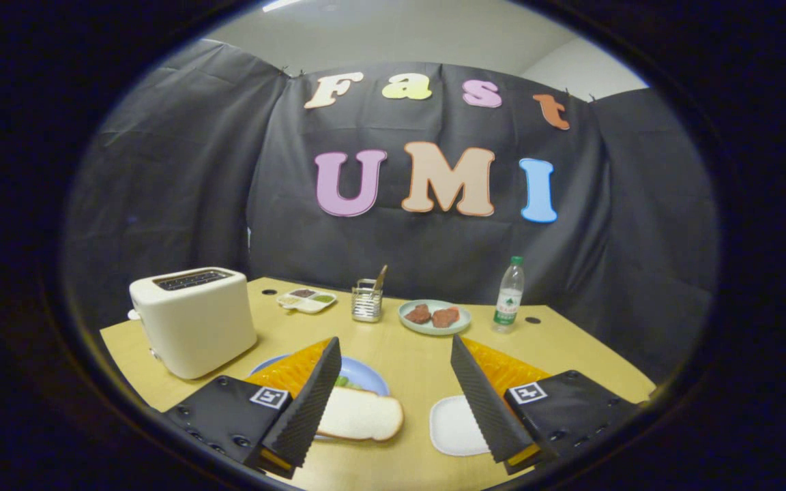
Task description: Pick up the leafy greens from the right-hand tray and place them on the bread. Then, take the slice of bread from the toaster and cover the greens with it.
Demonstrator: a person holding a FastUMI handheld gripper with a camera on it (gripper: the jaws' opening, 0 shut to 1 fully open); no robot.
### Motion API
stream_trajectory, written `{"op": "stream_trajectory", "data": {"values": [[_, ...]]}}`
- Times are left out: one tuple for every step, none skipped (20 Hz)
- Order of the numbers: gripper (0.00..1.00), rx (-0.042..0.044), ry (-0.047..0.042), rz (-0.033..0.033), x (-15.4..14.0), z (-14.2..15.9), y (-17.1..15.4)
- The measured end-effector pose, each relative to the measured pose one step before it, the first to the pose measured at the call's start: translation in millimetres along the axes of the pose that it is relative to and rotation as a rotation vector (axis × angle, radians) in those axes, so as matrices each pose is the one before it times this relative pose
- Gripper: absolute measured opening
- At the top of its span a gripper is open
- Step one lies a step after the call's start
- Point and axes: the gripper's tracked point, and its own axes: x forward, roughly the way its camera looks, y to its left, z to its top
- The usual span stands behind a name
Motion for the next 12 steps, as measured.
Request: {"op": "stream_trajectory", "data": {"values": [[1.00, -0.00015, -0.00938, -0.00761, -0.77, 9.17, -7.09], [1.00, 0.00913, -0.00355, -0.00609, -0.08, 7.66, -7.01], [1.00, 0.01533, -0.00700, -0.00289, -2.22, 7.78, -5.39], [1.00, 0.01305, -0.00822, -0.00105, -1.84, 8.02, -4.87], [1.00, 0.00802, -0.01259, -0.00134, -1.01, 9.00, -5.98], [1.00, 0.00361, -0.01235, -0.00210, 0.85, 8.55, -6.57], [1.00, 0.00127, -0.00877, -0.00011, -1.57, 7.13, -4.74], [1.00, 0.00133, -0.00685, 0.00174, 0.47, 6.97, -4.40], [1.00, -0.00124, -0.00787, 0.00445, -0.94, 6.96, -2.55], [1.00, -0.00678, -0.00781, 0.00425, -0.28, 5.82, -2.33], [1.00, -0.01293, -0.00651, -0.00317, -0.50, 4.91, -3.97], [1.00, -0.01316, -0.00788, -0.00704, 0.70, 2.50, -4.94]]}}
